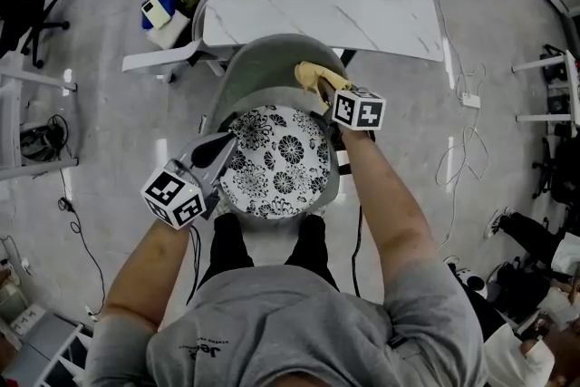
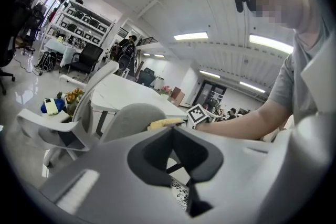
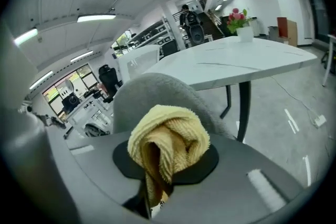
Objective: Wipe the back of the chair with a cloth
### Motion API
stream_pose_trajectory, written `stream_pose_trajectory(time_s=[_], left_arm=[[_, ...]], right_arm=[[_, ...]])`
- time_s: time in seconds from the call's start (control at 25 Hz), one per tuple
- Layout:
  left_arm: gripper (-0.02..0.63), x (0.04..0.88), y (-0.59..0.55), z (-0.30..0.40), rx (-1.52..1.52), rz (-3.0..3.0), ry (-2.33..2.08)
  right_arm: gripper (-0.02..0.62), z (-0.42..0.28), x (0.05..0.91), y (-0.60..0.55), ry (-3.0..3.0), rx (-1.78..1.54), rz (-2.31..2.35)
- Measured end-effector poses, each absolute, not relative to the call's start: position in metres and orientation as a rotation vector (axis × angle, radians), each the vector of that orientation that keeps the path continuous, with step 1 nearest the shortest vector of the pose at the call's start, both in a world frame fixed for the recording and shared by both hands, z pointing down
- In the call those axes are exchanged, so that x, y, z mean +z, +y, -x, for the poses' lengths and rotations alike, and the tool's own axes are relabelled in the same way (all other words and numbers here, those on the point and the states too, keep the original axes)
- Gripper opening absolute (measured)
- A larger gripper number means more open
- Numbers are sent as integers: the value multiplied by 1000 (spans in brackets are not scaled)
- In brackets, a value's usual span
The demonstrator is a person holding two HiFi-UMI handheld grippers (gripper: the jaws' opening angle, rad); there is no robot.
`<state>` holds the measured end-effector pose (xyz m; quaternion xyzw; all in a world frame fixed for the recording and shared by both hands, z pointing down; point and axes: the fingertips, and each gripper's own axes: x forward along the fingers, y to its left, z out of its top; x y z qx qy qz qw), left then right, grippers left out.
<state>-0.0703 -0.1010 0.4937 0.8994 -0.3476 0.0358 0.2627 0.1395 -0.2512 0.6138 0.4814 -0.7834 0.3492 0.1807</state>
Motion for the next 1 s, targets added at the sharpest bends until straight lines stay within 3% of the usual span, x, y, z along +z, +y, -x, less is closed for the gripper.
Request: stream_pose_trajectory(time_s=[0.52, 1.0], left_arm=[[58, 521, -78, 142, 154, -2435, -1009], [58, 539, -73, 182, 135, -2362, -1045]], right_arm=[[58, 78, 656, -199, -2399, 692, -440], [60, 90, 688, -241, -2315, 792, -633]])
